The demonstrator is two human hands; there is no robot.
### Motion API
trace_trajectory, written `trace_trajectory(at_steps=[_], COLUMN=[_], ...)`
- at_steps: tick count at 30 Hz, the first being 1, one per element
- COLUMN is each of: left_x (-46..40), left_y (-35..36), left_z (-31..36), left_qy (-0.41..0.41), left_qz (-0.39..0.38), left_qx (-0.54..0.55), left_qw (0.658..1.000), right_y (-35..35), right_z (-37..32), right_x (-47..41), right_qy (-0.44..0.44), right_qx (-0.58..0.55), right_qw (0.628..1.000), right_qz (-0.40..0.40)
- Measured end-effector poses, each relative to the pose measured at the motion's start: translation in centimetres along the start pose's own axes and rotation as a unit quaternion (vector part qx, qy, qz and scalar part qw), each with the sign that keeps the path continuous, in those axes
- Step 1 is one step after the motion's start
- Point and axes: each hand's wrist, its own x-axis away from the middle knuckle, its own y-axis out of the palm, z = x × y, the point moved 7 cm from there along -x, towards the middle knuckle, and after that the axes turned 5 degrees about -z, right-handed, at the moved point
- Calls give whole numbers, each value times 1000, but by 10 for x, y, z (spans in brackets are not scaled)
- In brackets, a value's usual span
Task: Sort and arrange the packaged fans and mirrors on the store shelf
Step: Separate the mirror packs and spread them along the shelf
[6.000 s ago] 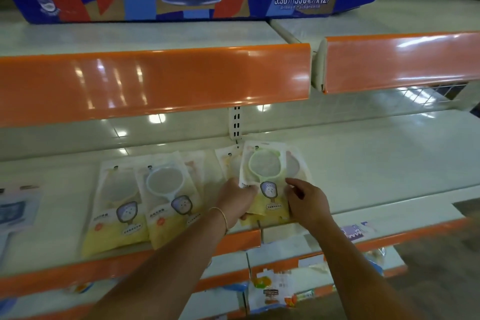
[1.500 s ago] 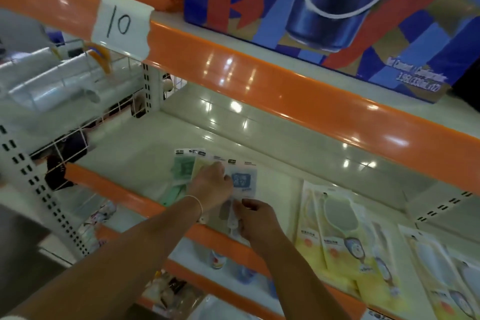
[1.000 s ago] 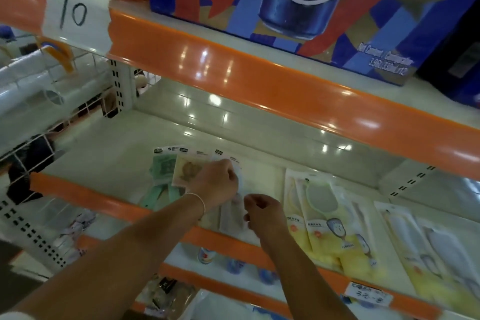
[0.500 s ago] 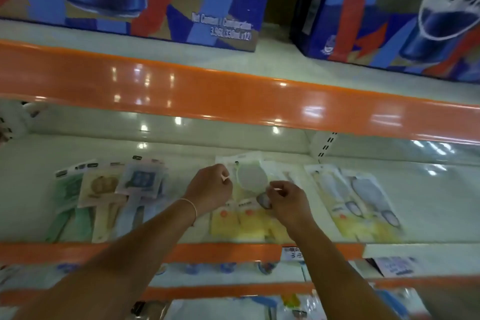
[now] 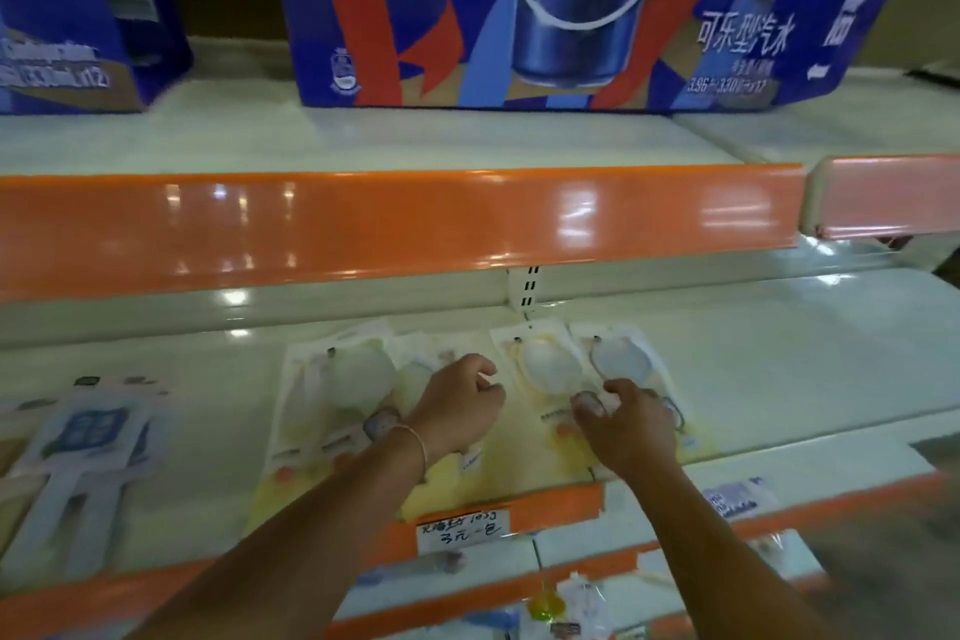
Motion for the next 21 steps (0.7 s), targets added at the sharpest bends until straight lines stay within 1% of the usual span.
trace_trajectory(at_steps=[2,3,6,10,14,17,19,21], left_x=[-6,-9,-17,-22,-30,-31,-31,-32], left_y=[21,28,43,53,54,53,53,53], left_z=[4,4,3,-4,-9,-6,-5,-4], left_qy=[-36,-50,-76,-110,-132,-134,-134,-134], left_qz=[-41,-46,-45,-35,-20,-24,-29,-33], left_qx=[25,32,43,101,144,151,158,177], left_qw=[998,997,995,988,980,979,978,974], right_y=[0,1,4,4,6,13,15,15], right_z=[9,11,12,9,5,8,6,3], right_x=[-8,-11,-19,-27,-34,-38,-37,-33], right_qy=[7,5,-14,-37,-35,-6,7,14], right_qx=[41,51,52,61,-25,-94,-210,-327], right_qw=[999,998,998,995,990,977,950,907], right_qz=[-18,-27,-44,-66,-133,-191,-231,-264])
